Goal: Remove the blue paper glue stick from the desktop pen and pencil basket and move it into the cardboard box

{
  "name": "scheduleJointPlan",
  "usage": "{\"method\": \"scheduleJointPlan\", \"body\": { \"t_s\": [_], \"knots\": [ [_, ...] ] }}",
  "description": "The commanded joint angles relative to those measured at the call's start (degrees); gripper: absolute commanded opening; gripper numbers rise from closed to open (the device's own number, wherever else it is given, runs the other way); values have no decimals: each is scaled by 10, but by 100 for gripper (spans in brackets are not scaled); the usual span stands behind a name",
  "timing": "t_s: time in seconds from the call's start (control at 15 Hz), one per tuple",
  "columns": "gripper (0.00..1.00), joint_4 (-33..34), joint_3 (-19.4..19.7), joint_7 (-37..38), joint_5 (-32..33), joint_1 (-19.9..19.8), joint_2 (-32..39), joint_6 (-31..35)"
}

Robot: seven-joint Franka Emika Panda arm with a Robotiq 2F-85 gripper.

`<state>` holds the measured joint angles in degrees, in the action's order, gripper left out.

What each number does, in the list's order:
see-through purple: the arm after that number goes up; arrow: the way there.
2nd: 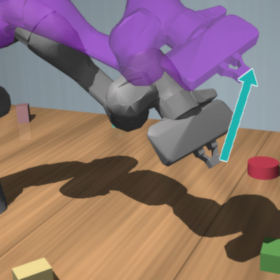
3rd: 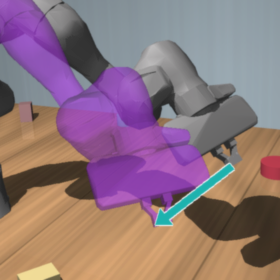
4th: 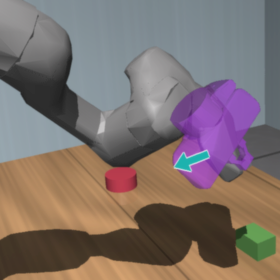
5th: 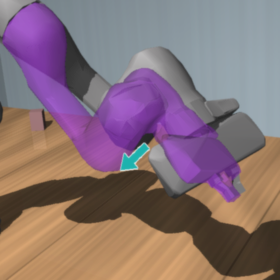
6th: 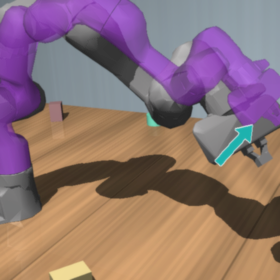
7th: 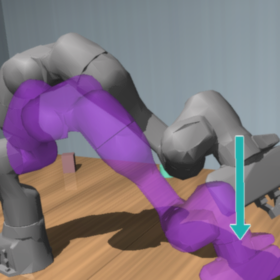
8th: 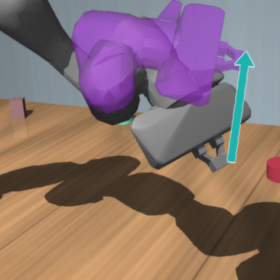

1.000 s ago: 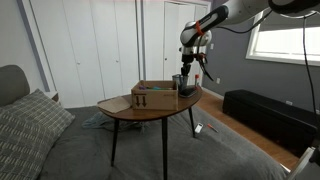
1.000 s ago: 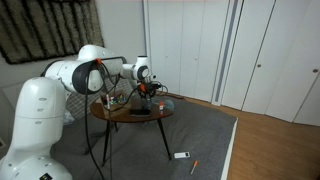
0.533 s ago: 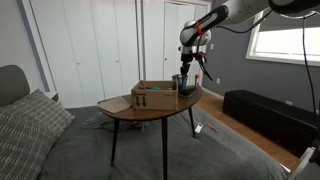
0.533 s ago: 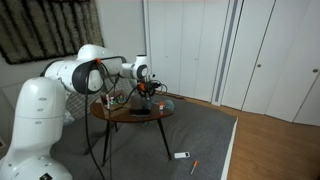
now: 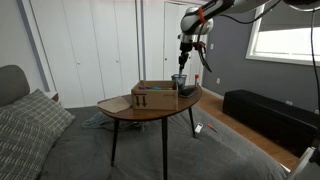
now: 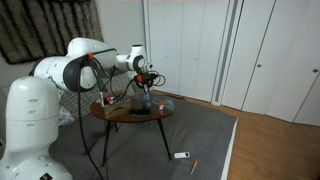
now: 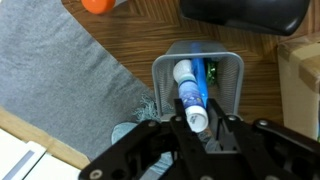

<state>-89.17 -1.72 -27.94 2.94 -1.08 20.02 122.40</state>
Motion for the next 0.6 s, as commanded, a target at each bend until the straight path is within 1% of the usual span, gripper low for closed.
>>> {"method": "scheduleJointPlan", "body": {
  "t_s": [0.0,0.13,0.27,0.53],
  "knots": [
    [7,-19,-8,10,1,-2,-43,1],
    [7,-29,-15,0,-18,-4,-67,5],
    [7,-41,-28,-27,-59,-9,-89,7],
    [7,-63,-55,-113,-196,-12,-124,-13]
  ]
}}
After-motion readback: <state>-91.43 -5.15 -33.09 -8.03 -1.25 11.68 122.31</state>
